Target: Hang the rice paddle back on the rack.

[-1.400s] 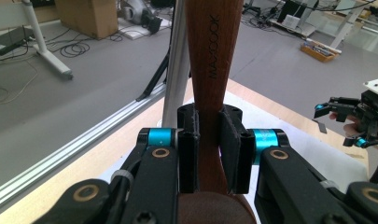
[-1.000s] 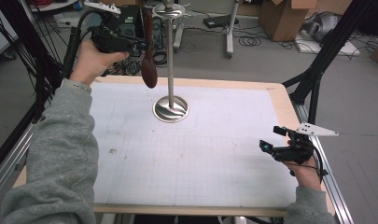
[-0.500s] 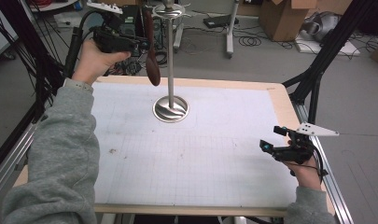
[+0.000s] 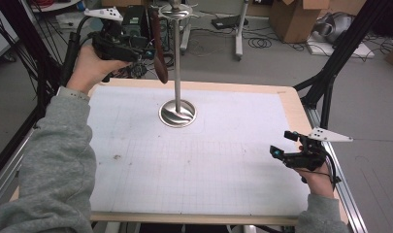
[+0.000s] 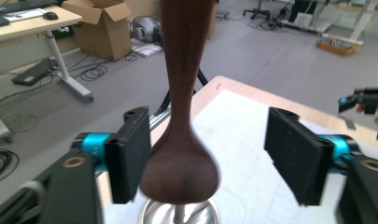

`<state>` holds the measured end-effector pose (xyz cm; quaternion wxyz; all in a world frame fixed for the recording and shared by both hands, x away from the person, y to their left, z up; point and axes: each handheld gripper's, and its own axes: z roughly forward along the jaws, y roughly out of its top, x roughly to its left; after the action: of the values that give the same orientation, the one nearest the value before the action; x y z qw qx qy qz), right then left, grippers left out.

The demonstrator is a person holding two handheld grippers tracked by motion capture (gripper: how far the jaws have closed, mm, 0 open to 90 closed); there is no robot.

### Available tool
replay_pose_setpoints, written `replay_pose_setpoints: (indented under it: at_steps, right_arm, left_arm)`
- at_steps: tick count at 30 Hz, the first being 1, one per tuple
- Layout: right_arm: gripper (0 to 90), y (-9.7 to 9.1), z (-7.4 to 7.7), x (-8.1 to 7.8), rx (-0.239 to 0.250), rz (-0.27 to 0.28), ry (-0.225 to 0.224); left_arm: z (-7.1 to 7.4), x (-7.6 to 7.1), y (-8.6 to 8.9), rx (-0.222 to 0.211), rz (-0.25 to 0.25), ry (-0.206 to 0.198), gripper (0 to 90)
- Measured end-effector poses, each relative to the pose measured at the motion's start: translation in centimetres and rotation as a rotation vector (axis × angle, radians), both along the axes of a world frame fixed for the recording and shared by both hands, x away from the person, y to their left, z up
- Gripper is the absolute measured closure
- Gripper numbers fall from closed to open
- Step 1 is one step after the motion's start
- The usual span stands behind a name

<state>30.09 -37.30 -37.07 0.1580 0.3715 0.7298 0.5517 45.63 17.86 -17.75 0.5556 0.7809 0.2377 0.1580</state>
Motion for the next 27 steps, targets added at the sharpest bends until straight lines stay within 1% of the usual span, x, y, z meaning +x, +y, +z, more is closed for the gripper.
replay_pose_setpoints:
  at_steps: [1, 2, 3, 4, 6, 10, 13, 15, 17, 20, 22, 24, 27]
  right_arm:
    - [2.9, 0.0, 0.0, 0.0, -0.002, 0.001, -0.004]
    - [2.9, 0.1, 0.0, 0.0, -0.001, 0.001, 0.002]
    - [2.9, 0.1, 0.0, 0.0, -0.002, 0.001, 0.001]
    - [2.9, 0.2, 0.0, 0.1, -0.006, 0.003, -0.001]
    - [2.9, 0.3, 0.0, 0.1, -0.009, 0.007, -0.002]
    - [2.9, 0.5, -0.1, 0.1, -0.012, 0.012, 0.006]
    - [2.9, 0.7, -0.1, 0.1, -0.015, 0.014, 0.005]
    - [2.9, 0.7, -0.1, 0.1, -0.016, 0.015, 0.002]
    - [2.9, 0.7, 0.0, 0.0, -0.017, 0.013, 0.002]
    - [2.9, 0.8, -0.1, 0.1, -0.020, 0.012, -0.007]
    - [2.9, 0.8, 0.0, 0.0, -0.019, 0.015, -0.002]
    - [2.9, 0.8, 0.0, 0.0, -0.022, 0.016, -0.007]
    - [2.9, 1.0, 0.0, -0.1, -0.022, 0.015, -0.001]
  left_arm:
    - [-0.1, -0.1, 0.1, -0.013, -0.006, 0.002, 24.9]
    - [-0.2, -0.3, 0.3, -0.030, -0.017, 0.002, 24.2]
    - [-0.3, -0.5, 0.5, -0.041, -0.025, -0.005, 23.5]
    - [-0.5, -0.7, 0.6, -0.045, -0.021, -0.008, 22.2]
    - [-0.7, -1.0, 1.0, -0.047, -0.012, -0.009, 17.8]
    - [-1.2, -1.8, 1.6, -0.038, -0.002, -0.017, 17.4]
    - [-1.6, -2.2, 2.0, -0.049, -0.024, -0.017, 18.3]
    - [-1.9, -2.4, 2.2, -0.057, -0.019, -0.016, 17.7]
    - [-2.2, -2.6, 2.3, -0.054, -0.016, -0.017, 17.2]
    - [-2.7, -3.0, 2.4, -0.039, -0.018, -0.026, 16.4]
    - [-3.1, -3.5, 2.4, -0.040, -0.027, -0.042, 16.4]
    - [-3.4, -3.8, 2.4, -0.047, -0.034, -0.039, 16.4]
    - [-3.9, -4.1, 2.6, -0.042, -0.036, -0.040, 16.4]
